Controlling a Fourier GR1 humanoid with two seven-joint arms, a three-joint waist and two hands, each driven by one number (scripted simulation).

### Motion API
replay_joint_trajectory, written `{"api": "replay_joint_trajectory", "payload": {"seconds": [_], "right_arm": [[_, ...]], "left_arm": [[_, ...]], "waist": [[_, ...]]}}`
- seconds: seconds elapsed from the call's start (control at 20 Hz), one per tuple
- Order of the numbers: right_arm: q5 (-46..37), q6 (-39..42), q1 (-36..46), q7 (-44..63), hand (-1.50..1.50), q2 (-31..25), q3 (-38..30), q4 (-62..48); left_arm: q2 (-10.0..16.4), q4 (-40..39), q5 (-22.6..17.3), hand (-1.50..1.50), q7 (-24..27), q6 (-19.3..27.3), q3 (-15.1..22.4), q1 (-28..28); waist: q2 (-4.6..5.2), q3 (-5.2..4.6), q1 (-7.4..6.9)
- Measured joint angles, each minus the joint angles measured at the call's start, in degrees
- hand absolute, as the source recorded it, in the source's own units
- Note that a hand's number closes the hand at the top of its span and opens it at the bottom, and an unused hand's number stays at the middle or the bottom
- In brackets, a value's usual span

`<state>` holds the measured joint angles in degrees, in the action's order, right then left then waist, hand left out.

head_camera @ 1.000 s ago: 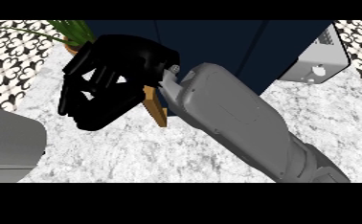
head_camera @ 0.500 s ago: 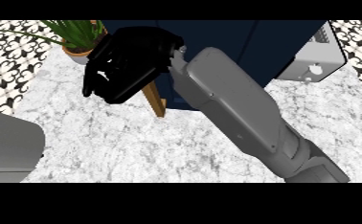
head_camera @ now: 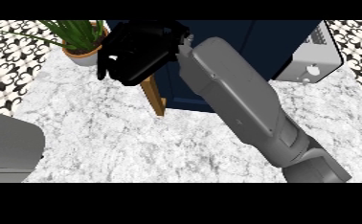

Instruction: Pick up the wine, place it into the cabinet and close the cabinet

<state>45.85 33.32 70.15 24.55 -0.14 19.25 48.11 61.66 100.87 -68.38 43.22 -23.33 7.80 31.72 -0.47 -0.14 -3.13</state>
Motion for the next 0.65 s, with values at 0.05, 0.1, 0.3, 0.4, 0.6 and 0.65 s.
{"api": "replay_joint_trajectory", "payload": {"seconds": [0.05,0.1,0.3,0.4,0.6,0.65], "right_arm": [[-0.26,0.5,0.13,-0.51,1.5,-0.02,-0.24,-0.58],[-0.67,0.44,0.24,-1.05,1.5,-0.01,-0.45,-1.06],[-2.93,-0.17,0.03,-4.05,1.5,-0.5,-0.84,-1.74],[-4.31,-0.68,-0.36,-6.06,1.5,-1.03,-0.92,-1.62],[-6.01,-1.08,-1.08,-8.74,1.5,-1.65,-0.92,-1.13],[-6.4,-1.11,-1.24,-9.41,1.5,-1.71,-0.93,-1.07]], "left_arm": [[-0.33,-0.04,0.3,-1.5,-0.08,0.3,-0.14,-0.16],[-0.46,0.02,0.11,-1.5,-0.37,0.28,-0.26,-0.24],[-0.95,0.23,0.78,-1.5,-0.76,0.64,-0.74,-0.73],[-1.0,0.54,1.12,-1.5,-1.03,1.05,-0.91,-1.06],[-0.98,0.63,2.03,-1.5,-1.51,1.38,-1.05,-1.6],[-1.05,0.62,2.25,-1.5,-1.52,1.49,-1.11,-1.68]], "waist": [[-0.08,-0.03,-0.01],[-0.15,-0.08,-0.05],[-0.33,-0.46,-0.28],[-0.34,-0.75,-0.54],[-0.39,-1.07,-0.9],[-0.42,-1.12,-0.93]]}}
